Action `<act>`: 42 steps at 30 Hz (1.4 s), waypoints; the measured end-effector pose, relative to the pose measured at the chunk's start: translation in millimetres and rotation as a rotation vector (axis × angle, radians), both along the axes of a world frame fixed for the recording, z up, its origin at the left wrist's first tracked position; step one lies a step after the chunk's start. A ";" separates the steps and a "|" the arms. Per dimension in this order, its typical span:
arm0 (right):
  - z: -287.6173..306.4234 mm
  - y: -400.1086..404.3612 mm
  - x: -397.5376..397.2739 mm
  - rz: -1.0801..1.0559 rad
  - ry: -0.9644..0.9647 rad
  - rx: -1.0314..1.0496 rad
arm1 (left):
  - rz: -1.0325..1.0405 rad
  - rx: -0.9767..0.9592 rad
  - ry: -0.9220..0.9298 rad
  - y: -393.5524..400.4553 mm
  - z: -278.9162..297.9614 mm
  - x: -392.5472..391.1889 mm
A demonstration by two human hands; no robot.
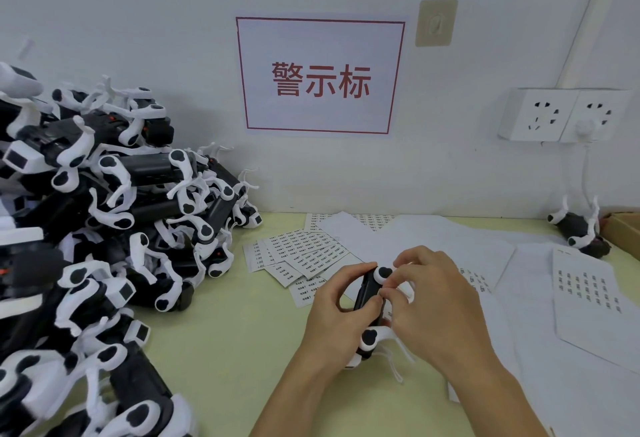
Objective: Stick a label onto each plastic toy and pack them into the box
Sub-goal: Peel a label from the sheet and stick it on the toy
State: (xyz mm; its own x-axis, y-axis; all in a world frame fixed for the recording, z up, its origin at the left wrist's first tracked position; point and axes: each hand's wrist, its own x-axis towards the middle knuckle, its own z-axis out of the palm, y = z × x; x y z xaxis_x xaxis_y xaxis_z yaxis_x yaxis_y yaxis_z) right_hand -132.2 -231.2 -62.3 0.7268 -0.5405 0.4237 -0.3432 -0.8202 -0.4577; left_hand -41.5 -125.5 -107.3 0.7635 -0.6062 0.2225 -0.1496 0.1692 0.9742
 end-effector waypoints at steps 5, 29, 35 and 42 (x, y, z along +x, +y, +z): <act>6.8 2.5 -0.6 -0.063 0.066 -0.003 | -0.005 0.022 -0.021 0.3 -1.3 -0.7; -15.4 -6.4 -12.2 0.233 -0.222 0.355 | 0.024 -0.022 0.111 1.2 -3.0 2.1; -29.0 -5.6 -7.1 0.292 -0.161 0.406 | 0.010 -0.040 0.155 1.7 -7.0 5.5; -33.1 -5.7 -3.8 0.308 -0.298 0.601 | 0.016 -0.066 0.195 3.3 -6.4 5.9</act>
State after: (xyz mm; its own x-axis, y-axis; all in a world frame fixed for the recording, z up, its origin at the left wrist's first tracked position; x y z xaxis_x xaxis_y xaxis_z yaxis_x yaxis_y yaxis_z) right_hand -136.0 -236.9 -95.5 0.7836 -0.5314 0.3219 0.0713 -0.4378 -0.8962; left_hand -35.7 -122.2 -113.8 0.8054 -0.5828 0.1081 0.0381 0.2329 0.9717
